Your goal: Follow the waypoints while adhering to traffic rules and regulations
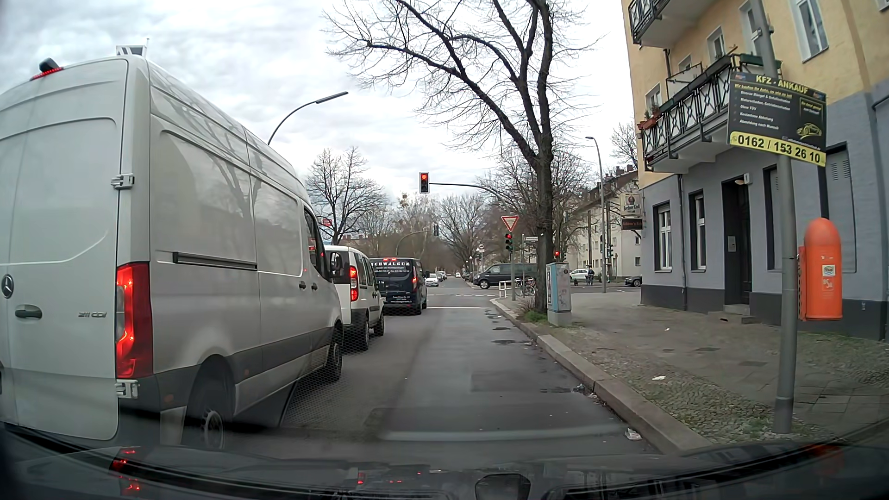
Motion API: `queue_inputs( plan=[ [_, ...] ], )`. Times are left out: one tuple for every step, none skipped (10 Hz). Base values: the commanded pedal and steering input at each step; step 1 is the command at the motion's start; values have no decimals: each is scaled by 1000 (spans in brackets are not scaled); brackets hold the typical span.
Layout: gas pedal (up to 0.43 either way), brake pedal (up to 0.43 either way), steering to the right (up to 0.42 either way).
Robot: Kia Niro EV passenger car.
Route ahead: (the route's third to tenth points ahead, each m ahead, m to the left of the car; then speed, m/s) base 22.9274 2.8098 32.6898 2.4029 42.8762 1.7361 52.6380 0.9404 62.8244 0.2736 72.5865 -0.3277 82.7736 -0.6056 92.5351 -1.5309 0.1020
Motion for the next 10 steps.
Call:
queue_inputs(
  plan=[
    [0, 207, -8],
    [0, 213, -8],
    [0, 226, -8],
    [0, 250, -8],
    [0, 274, -9],
    [0, 299, -13],
    [0, 311, -18],
    [0, 317, -21],
    [0, 323, -21],
    [0, 335, -21]
  ],
)
